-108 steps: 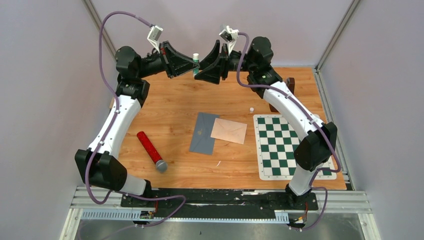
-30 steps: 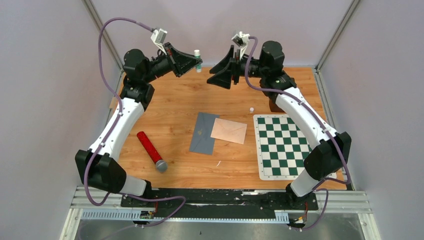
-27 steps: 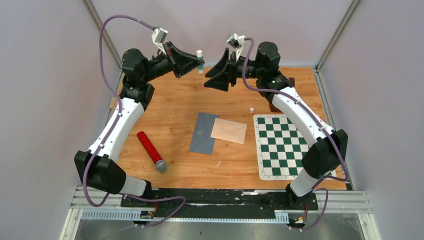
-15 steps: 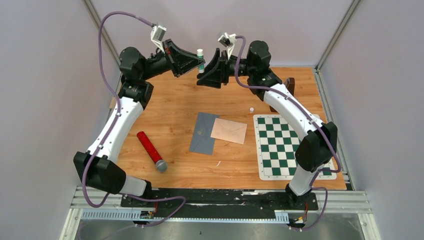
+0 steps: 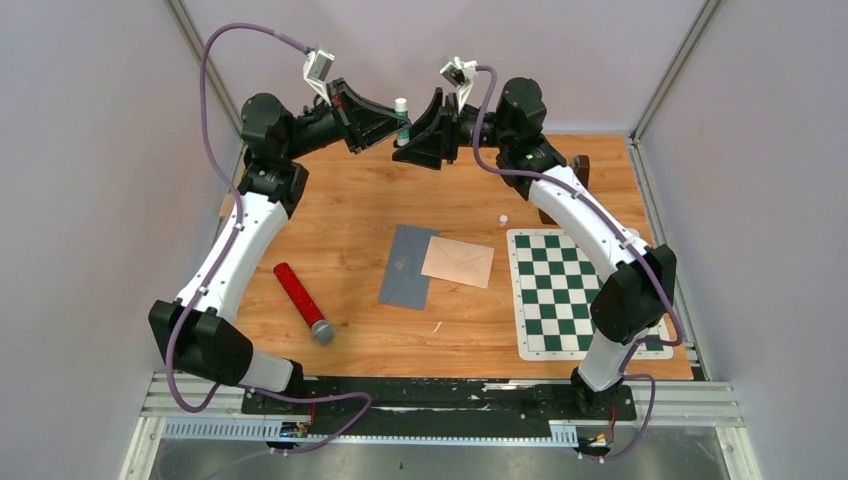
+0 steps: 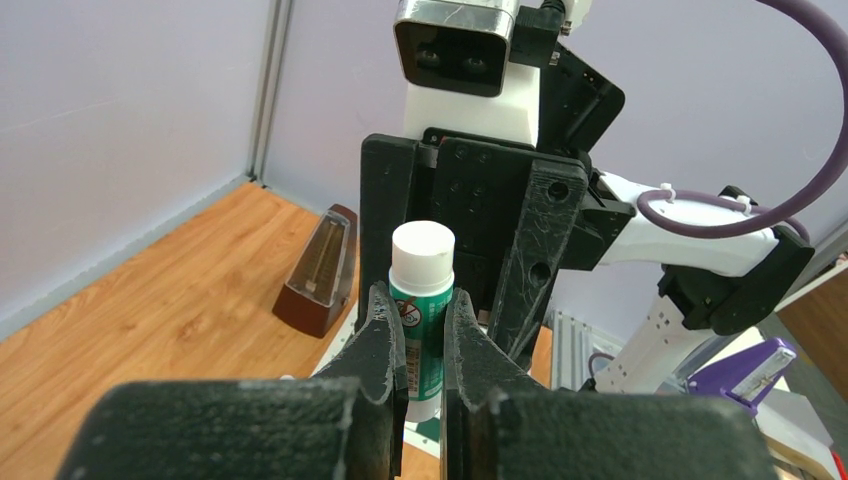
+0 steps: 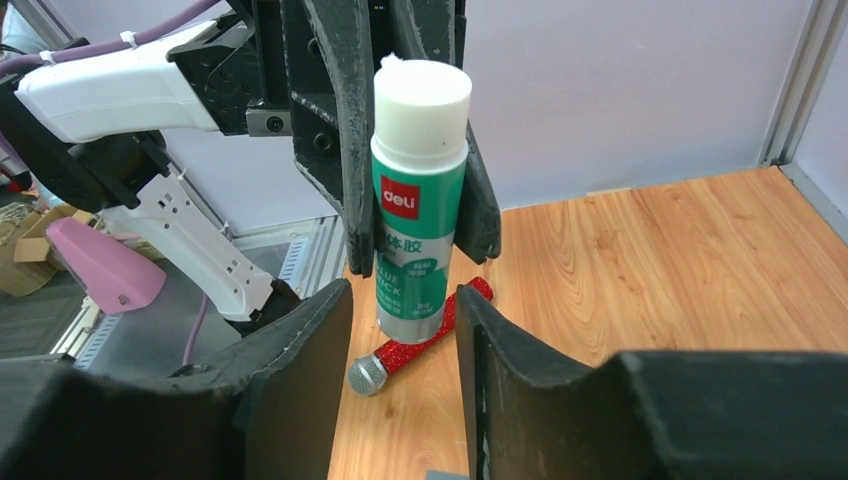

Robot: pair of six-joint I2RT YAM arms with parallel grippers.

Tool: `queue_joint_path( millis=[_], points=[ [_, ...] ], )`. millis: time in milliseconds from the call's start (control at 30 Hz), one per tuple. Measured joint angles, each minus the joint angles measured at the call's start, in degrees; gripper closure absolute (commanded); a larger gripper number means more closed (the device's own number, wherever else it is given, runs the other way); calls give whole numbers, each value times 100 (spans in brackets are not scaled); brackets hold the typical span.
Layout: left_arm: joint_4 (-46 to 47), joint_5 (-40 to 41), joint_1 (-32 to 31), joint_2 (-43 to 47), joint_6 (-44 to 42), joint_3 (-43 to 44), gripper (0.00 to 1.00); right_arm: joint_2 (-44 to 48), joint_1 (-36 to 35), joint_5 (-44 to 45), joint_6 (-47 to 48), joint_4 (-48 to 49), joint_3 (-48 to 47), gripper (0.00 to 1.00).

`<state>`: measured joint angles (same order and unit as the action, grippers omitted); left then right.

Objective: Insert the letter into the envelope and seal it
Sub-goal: Screw the solid glue, then pick up the solid glue cap from the center of the board.

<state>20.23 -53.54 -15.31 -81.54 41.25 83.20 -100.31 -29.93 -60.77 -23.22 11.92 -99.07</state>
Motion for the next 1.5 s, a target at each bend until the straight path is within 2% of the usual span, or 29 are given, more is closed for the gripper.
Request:
queue_joint_path(
  millis=[133,167,233,267,367,467,633,733,767,833,867,900,967,1067,1267,1400,1500],
  points=[
    [-13,4,0,0,0,0,100,0,0,46,-55,4,-20,75],
    [-22,2,0,0,2,0,100,0,0,55,-68,7,-20,80],
    [-24,4,-4,0,-2,2,100,0,0,101,-98,-2,-20,99],
    [-26,20,-4,0,-9,2,100,0,0,116,-105,-13,-20,100],
    [-188,251,-17,7,-170,37,100,4,-2,376,-28,-116,-20,100],
    [-651,1187,-168,31,-605,98,100,72,-83,1329,271,-417,-7,100],
    [-1958,4308,-911,-24,-1469,597,100,369,-820,4771,1482,-470,435,100],
    [-2291,5348,-1123,-120,-1532,885,100,149,-1340,6581,2441,-391,188,99],
    [-2317,5593,-1143,-131,-1539,916,100,33,-1456,6926,2651,-385,59,98],
    [-2361,5838,-1154,-142,-1547,892,100,-146,-1615,7418,2918,-415,-98,90],
    [-2350,5882,-1163,-142,-1591,828,100,-168,-1628,7482,2940,-531,-120,80],
    [-2273,5873,-1172,-140,-1628,702,100,-170,-1611,7453,2911,-715,-120,68],
    [-1926,5641,-1145,-87,-1812,323,100,-136,-1478,7114,2734,-1126,-118,53],
    [-1628,4931,-916,61,-2430,-380,100,153,-1062,5991,2603,-2035,133,42],
    [-1572,2695,50,203,-2889,-1130,100,1036,109,4133,2918,-4113,999,36],
    [-1574,1263,195,518,-2990,-1440,100,885,734,3373,3287,-5090,970,35],
    [-1563,328,142,756,-2981,-1523,100,378,1049,3134,3598,-5764,553,32]
  ],
)
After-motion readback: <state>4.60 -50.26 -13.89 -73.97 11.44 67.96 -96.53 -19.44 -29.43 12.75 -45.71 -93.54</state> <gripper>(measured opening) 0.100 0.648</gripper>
